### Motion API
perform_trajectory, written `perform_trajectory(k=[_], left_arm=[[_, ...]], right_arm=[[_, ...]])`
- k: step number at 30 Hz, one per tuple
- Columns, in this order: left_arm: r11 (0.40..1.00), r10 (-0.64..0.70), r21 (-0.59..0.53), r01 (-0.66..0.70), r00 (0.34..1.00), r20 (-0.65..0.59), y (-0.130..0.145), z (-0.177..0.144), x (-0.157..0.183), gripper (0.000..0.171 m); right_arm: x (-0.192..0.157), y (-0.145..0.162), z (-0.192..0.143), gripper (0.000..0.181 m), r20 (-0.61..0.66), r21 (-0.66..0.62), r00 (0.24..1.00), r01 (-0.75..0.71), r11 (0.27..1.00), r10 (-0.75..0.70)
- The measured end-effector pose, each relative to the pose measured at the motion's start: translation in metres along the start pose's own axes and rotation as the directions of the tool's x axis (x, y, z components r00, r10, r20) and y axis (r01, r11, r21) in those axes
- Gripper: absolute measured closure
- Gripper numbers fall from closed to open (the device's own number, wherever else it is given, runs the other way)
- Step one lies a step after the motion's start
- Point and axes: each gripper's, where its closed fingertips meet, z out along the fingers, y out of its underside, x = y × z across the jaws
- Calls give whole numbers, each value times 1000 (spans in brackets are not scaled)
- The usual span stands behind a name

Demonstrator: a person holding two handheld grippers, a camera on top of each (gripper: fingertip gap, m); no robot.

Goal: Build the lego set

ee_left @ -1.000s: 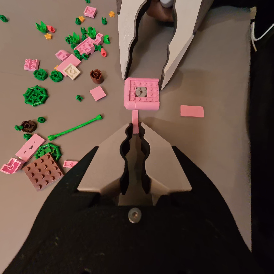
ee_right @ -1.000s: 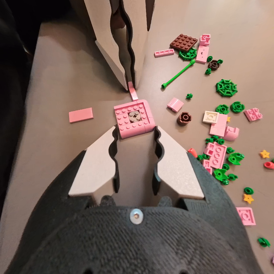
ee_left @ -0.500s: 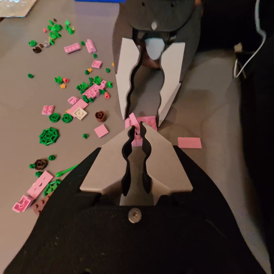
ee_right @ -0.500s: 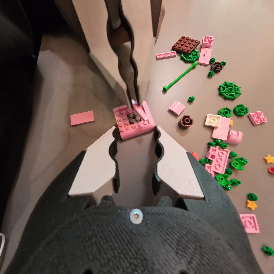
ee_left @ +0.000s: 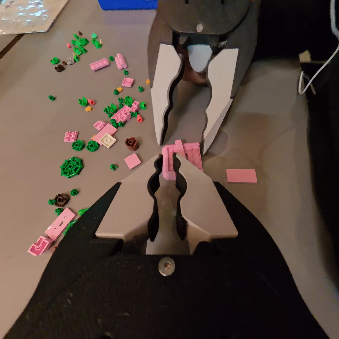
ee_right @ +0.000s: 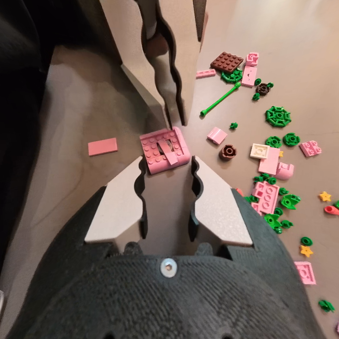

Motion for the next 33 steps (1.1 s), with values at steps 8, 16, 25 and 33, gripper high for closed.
perform_trajectory(k=[8, 16, 25, 33], left_arm=[[992, -122, -3, 122, 990, -76, 5, -6, -3, 134], [990, -122, -77, 116, 989, -87, 14, 0, 1, 137], [986, -131, -117, 118, 986, -104, 18, 4, 3, 136], [983, -146, -124, 133, 983, -109, 19, 4, 3, 136]], right_arm=[[8, -7, -10, 156, 29, 72, 994, -104, 992, 102], [4, -3, -6, 163, 48, 37, 995, -90, 995, 88], [2, -1, -5, 175, 38, 24, 997, -67, 997, 66], [2, -8, -9, 175, 53, 72, 997, -57, 996, 53]])
